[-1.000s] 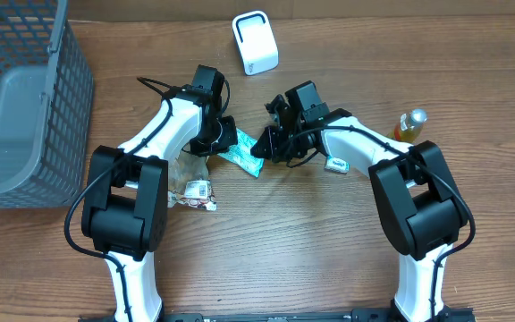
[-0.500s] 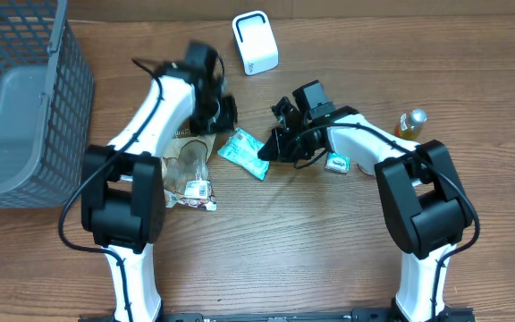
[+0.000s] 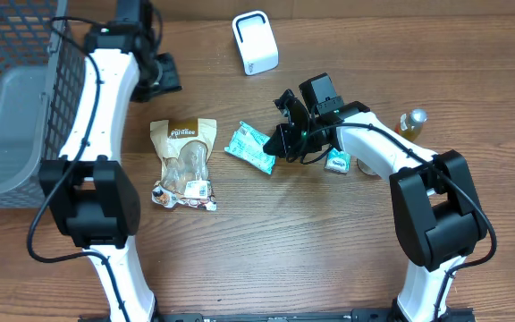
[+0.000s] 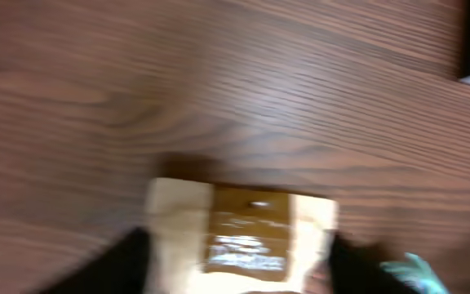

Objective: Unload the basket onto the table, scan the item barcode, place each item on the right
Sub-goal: 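Release the bar with the left gripper and raise it to the left, then lift the bar with the right gripper to the white scanner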

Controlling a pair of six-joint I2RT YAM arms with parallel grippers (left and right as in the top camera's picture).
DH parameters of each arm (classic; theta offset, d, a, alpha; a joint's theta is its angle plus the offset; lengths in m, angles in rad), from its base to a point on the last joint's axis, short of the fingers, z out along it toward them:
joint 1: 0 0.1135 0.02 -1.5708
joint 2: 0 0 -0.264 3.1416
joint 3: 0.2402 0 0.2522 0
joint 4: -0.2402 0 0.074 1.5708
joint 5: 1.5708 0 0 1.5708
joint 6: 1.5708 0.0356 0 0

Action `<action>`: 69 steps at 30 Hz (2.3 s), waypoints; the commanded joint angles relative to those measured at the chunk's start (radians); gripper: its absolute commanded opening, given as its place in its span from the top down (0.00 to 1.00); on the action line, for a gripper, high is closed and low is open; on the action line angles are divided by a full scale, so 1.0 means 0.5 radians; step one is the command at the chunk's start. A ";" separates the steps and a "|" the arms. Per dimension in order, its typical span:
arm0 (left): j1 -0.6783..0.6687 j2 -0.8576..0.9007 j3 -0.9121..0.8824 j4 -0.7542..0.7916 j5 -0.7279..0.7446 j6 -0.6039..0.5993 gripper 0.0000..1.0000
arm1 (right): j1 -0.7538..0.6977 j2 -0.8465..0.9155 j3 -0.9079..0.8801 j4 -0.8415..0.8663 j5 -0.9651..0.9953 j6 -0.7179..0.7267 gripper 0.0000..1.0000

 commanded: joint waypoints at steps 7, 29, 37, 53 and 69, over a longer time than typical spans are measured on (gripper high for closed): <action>0.040 -0.009 0.027 0.000 -0.126 0.049 0.01 | -0.001 -0.064 -0.002 0.010 0.015 -0.034 0.96; 0.036 -0.009 0.027 0.000 -0.126 0.049 0.01 | -0.001 -0.064 -0.002 0.016 0.127 -0.034 0.96; 0.036 -0.009 0.027 0.000 -0.126 0.049 0.00 | -0.001 -0.064 -0.002 0.039 0.127 -0.034 0.96; 0.036 -0.009 0.027 0.000 -0.126 0.049 0.00 | -0.001 -0.074 0.033 0.024 0.128 -0.152 0.96; 0.036 -0.009 0.027 0.000 -0.126 0.049 0.00 | 0.015 -0.170 0.864 -0.671 0.718 -0.715 0.96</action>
